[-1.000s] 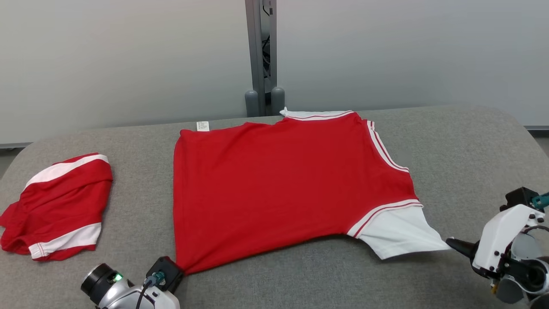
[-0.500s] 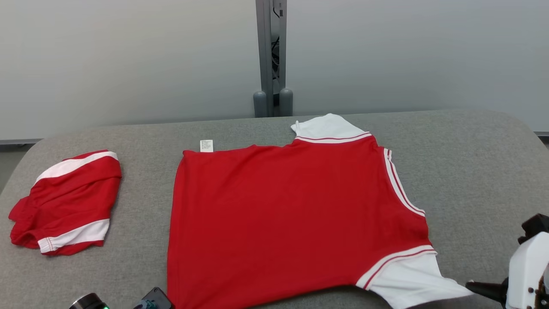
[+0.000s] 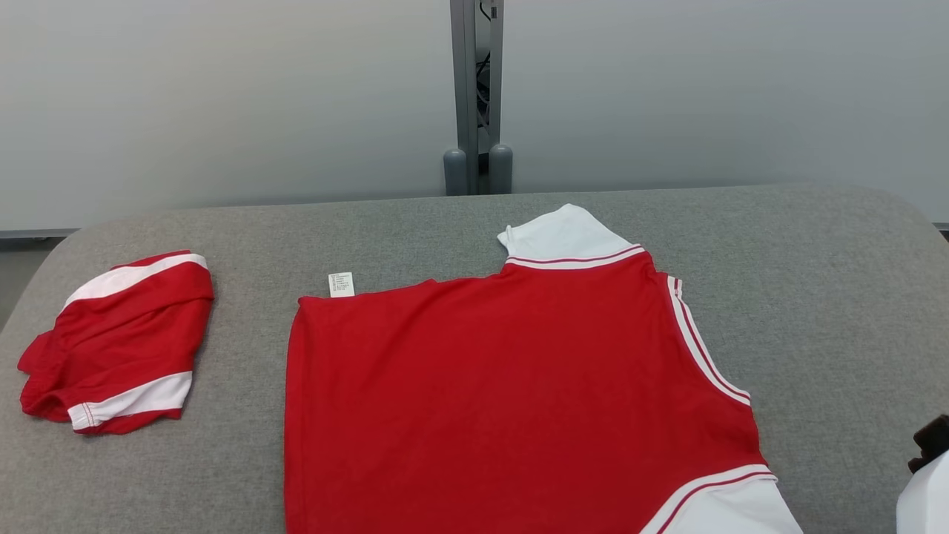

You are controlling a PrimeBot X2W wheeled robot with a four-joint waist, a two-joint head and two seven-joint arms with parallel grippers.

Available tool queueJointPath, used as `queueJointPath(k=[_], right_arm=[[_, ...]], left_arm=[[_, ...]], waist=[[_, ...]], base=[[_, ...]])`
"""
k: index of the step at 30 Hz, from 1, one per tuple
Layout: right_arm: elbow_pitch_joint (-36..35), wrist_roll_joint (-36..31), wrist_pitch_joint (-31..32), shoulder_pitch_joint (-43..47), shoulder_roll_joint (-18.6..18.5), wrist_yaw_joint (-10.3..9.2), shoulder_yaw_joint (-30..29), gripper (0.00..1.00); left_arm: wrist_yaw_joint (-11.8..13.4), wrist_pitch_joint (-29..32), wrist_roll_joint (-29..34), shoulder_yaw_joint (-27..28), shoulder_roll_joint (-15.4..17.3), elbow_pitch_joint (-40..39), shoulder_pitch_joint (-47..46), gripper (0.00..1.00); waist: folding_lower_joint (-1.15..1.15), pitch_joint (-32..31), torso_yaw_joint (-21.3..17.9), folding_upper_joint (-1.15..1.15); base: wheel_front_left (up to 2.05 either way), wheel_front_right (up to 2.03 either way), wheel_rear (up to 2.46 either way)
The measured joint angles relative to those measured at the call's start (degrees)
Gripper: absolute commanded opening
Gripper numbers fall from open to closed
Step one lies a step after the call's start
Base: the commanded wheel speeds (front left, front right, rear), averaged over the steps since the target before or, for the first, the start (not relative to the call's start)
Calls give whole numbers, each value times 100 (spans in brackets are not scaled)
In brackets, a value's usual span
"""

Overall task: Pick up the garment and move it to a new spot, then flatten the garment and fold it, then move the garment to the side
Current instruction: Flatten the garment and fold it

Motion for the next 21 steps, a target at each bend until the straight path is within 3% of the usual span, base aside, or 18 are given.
queueJointPath(k=[7,21], right_arm=[[-156,54,-107,-166,130,0,-45,0],[292,148,-1260,-1028,187,0,77,0]], left_arm=[[157,-135,-155,224,-47,-133,-46,0],[444,-666,-956,936,-385,77,-203,0]], waist=[[0,34,-26,0],[0,144,-16,0]], base=[[0,0,0],[0,0,0]])
